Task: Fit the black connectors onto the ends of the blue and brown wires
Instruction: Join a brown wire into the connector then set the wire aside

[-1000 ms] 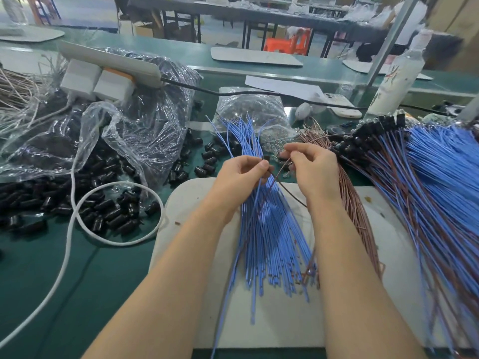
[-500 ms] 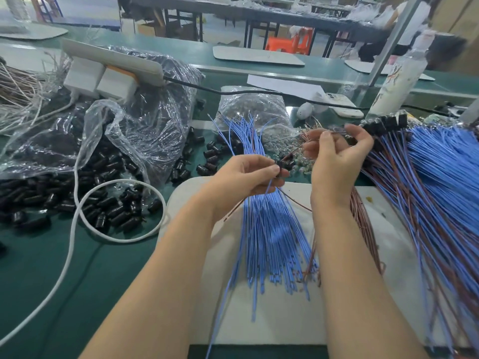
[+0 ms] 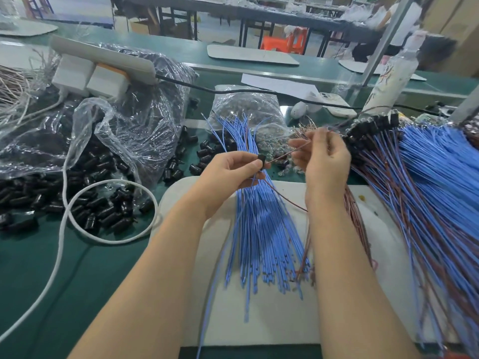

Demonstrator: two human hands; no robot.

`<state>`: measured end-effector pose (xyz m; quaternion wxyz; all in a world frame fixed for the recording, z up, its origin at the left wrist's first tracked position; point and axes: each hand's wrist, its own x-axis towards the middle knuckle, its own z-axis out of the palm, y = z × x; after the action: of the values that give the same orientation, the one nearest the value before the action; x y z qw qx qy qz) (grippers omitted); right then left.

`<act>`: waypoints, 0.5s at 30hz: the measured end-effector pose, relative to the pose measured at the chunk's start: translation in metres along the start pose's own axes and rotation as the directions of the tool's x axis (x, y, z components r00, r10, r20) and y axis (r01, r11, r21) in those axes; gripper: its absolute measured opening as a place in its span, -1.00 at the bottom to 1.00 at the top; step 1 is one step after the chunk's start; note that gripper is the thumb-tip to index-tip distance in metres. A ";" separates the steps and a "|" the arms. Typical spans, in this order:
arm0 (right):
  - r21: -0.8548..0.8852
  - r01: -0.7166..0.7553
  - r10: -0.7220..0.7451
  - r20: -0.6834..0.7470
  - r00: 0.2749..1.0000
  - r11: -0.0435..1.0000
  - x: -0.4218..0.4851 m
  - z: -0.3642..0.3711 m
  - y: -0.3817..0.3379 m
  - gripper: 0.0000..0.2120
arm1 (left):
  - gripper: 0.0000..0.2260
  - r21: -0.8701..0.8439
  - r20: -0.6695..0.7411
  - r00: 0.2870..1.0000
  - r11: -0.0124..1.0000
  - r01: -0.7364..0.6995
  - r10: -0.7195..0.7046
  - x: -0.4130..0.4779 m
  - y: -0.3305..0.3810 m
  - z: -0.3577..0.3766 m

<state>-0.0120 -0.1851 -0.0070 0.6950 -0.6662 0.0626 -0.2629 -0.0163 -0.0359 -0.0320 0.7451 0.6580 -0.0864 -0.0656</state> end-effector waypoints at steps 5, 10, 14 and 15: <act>0.340 -0.171 0.174 0.023 0.985 0.925 0.002 0.000 -0.002 -0.84 | -0.90 -0.014 -0.025 1.000 1.000 -0.015 0.015 -0.001 0.000 -0.002; 0.083 -0.110 0.097 0.142 0.985 0.990 -0.005 0.014 0.006 -0.79 | -0.93 0.032 -0.110 0.992 0.997 -0.064 0.067 0.001 -0.002 0.001; 0.066 -0.071 0.059 0.165 0.984 0.995 -0.005 0.014 0.004 -0.80 | -0.94 0.138 -0.144 0.983 0.986 -0.092 0.112 0.001 -0.002 0.004; 0.050 -0.073 0.062 0.202 0.977 0.996 -0.006 0.014 0.004 -0.81 | -0.92 0.132 -0.156 0.981 0.987 -0.092 0.112 0.001 -0.002 0.004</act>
<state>-0.0096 -0.1697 -0.0112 0.7252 -0.6665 0.0074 -0.1724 -0.0162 -0.0403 -0.0334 0.7098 0.7009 -0.0628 0.0321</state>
